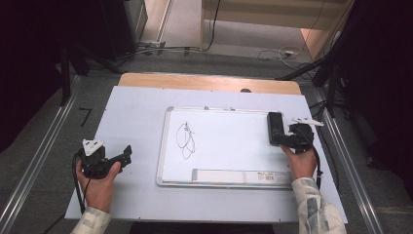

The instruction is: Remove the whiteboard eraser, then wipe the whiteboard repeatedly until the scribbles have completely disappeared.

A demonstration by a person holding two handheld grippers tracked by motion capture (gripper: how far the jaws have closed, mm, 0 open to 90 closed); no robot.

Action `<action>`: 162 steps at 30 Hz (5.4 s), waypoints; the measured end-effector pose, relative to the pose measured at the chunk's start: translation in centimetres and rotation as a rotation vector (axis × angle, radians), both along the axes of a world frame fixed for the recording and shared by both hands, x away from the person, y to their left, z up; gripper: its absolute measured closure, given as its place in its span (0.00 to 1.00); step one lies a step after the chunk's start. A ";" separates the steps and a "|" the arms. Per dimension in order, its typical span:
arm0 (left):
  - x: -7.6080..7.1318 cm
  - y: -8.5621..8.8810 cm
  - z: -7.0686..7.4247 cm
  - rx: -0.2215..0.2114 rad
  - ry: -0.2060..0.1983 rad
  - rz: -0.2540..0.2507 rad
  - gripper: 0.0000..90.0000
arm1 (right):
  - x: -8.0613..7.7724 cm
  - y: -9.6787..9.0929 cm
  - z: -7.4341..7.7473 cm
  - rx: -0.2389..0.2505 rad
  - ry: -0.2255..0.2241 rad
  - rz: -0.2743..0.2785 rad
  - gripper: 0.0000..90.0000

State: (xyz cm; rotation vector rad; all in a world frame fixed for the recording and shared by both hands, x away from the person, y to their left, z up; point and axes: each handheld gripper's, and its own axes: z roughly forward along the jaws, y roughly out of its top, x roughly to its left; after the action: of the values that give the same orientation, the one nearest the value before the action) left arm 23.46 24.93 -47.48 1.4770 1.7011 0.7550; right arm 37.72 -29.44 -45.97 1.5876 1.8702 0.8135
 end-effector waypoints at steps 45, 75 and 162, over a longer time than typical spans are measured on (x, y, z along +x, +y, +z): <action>0.0 0.3 -0.3 -0.043 0.013 0.004 0.09 | 6.3 2.4 -2.5 -0.017 0.060 -0.056 0.18; 0.0 0.5 -0.5 -0.066 0.021 0.012 0.09 | 6.1 2.8 -2.9 -0.004 0.035 -0.092 0.41; -0.3 0.5 -0.4 -0.075 0.022 0.015 0.09 | -3.2 8.8 3.0 0.059 -0.052 0.214 0.42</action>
State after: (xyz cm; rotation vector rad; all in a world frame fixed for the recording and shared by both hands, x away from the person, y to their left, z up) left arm 23.21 25.39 -47.87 1.4275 1.7400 0.6775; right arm 34.52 -20.67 -43.02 1.4020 2.0183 1.0007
